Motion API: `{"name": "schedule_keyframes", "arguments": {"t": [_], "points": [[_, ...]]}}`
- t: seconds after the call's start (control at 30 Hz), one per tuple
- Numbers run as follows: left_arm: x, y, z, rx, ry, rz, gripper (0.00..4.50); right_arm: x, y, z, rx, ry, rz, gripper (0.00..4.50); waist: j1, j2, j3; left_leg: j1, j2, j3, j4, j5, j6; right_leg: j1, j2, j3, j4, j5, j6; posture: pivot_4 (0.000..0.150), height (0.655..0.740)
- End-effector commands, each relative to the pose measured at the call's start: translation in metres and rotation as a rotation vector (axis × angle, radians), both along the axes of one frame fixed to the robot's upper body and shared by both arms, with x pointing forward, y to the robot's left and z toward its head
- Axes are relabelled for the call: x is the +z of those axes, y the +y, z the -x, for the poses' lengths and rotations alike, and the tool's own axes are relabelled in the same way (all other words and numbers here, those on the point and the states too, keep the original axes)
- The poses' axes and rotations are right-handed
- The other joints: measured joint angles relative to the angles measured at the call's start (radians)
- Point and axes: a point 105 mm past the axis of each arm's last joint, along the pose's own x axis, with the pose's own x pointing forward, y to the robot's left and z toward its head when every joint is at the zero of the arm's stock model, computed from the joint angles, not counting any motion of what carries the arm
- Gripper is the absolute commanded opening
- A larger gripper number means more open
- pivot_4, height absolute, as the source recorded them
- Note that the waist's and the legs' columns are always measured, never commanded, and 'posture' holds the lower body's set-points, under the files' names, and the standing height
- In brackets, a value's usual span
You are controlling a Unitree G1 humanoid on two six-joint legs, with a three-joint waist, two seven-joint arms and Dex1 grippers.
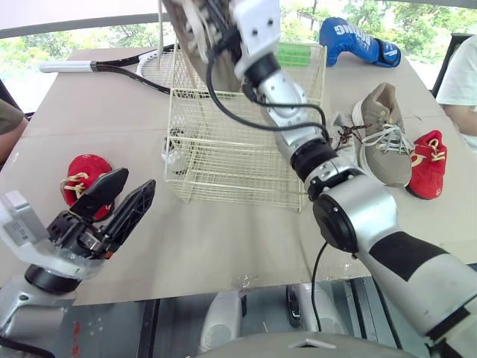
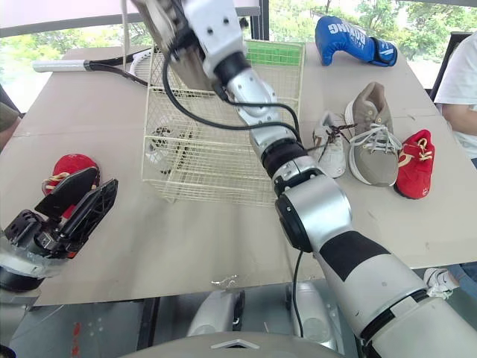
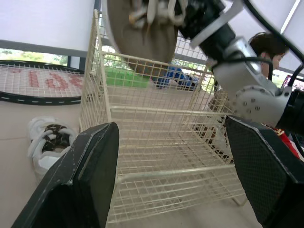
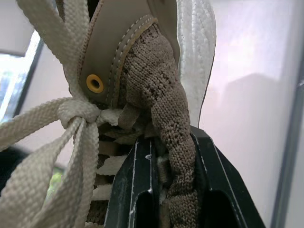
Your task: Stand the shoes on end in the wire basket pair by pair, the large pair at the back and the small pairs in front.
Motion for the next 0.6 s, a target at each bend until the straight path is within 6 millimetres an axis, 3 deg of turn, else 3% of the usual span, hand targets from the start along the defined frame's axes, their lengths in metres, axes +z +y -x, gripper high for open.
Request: {"name": "schedule_keyframes", "arguments": {"t": [0.03, 0.13, 0.2, 0.4, 0.6], "points": [[0.007, -0.004, 0.006, -0.009, -0.039, -0.024, 3.82, -0.023, 0.012, 0.011, 0.146, 0.089, -0.078, 2.22, 0.0, -0.001, -0.001, 0.0, 0.0, 0.0, 0.0, 0.0, 0.0, 0.0, 0.0, 0.0, 0.0, 0.0, -0.001, 0.15, 0.74], [0.006, -0.004, 0.006, -0.011, -0.033, -0.025, 3.82, -0.032, 0.006, 0.007, 0.18, 0.14, -0.106, 3.77, 0.0, -0.002, -0.002, 0.009, 0.0, 0.0, 0.0, 0.0, 0.0, 0.009, 0.0, 0.0, -0.001, -0.001, -0.002, 0.15, 0.74], [0.005, -0.004, 0.004, -0.018, -0.029, -0.024, 3.82, -0.037, 0.003, 0.004, 0.168, 0.162, -0.099, 4.38, 0.0, -0.002, -0.002, 0.017, 0.0, 0.0, -0.003, 0.0, 0.0, 0.015, 0.0, -0.001, -0.003, -0.002, -0.003, 0.15, 0.74], [0.002, -0.005, -0.003, -0.049, -0.024, -0.03, 3.82, -0.054, -0.004, -0.003, 0.188, 0.233, -0.022, 4.38, 0.002, -0.006, -0.006, 0.018, 0.001, -0.001, -0.001, 0.0, 0.0, 0.016, 0.0, 0.0, -0.003, -0.003, -0.004, 0.15, 0.74], [0.001, -0.008, -0.007, -0.074, -0.021, -0.035, 3.82, -0.068, -0.01, -0.007, 0.125, 0.219, 0.216, 4.38, 0.002, -0.005, -0.008, 0.018, 0.0, -0.001, 0.001, 0.0, 0.0, 0.017, 0.0, 0.0, -0.002, -0.003, -0.004, 0.15, 0.74]]}}
